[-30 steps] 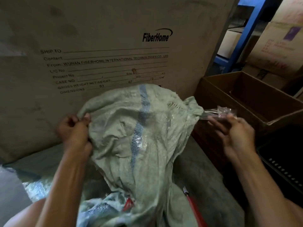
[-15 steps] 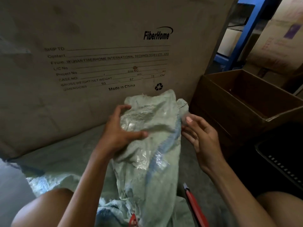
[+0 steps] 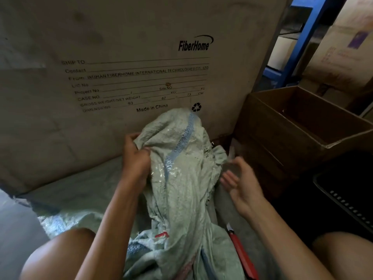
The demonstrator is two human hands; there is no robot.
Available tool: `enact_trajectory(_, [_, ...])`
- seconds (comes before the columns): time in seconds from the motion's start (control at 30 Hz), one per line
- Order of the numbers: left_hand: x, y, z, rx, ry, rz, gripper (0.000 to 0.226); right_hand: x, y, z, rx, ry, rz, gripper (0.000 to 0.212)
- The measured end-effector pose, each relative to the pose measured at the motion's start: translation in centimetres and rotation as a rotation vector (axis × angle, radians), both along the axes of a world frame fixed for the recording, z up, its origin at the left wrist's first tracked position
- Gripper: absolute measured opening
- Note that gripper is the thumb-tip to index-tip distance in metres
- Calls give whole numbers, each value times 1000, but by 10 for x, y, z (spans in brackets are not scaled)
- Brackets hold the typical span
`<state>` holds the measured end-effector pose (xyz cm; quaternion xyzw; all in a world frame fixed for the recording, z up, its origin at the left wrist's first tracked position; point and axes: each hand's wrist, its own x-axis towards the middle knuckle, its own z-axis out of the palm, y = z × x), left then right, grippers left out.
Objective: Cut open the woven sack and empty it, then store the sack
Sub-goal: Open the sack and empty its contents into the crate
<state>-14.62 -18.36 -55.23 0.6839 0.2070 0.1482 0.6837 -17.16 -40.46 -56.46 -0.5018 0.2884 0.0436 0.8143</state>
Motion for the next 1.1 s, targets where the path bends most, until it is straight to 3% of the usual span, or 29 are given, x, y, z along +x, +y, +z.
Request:
enact_trajectory(0.07, [3, -4, 3, -210, 19, -75, 41, -5, 6, -8, -28, 193, 131, 41])
enact_trajectory(0.17, [7, -5, -2, -379, 17, -160, 43, -11, 13, -11, 134, 295, 443, 42])
enact_trajectory(0.23, [7, 2, -5, -219, 0, -93, 41, -7, 9, -11, 88, 242, 416, 34])
enact_trajectory(0.3, [8, 15, -8, 46, -37, 45, 35, 2, -4, -9, -112, 122, 271, 23])
enact_trajectory(0.4, [6, 20, -10, 215, -88, 61, 33, 11, -26, 6, -329, -77, 165, 13])
enact_trajectory(0.5, [7, 18, -16, 444, -50, 29, 32, 9, -32, 17, -251, -84, 200, 14])
enact_trajectory(0.63, [4, 27, -8, 549, 95, -55, 78, -3, -27, 24, -165, -107, 277, 31])
enact_trajectory(0.67, [-2, 24, 2, 566, 39, -7, 75, -5, -24, 25, -138, -136, 292, 33])
enact_trajectory(0.77, [-17, 3, 32, 676, -203, 15, 32, -8, -12, 26, -44, -238, 316, 42])
enact_trajectory(0.9, [-22, -32, 25, 866, -51, -383, 74, -6, -2, 25, 24, -314, 350, 57])
enact_trajectory(0.97, [-17, -40, -2, 987, -47, -466, 68, -7, 0, 23, -77, -330, 378, 56])
enact_trajectory(1.03, [-10, -36, -19, 860, -86, -472, 55, -4, -1, 20, -325, -405, 344, 47])
enact_trajectory(1.1, [-2, -18, -23, 764, -45, -326, 39, 0, -7, 17, -603, -505, 215, 41])
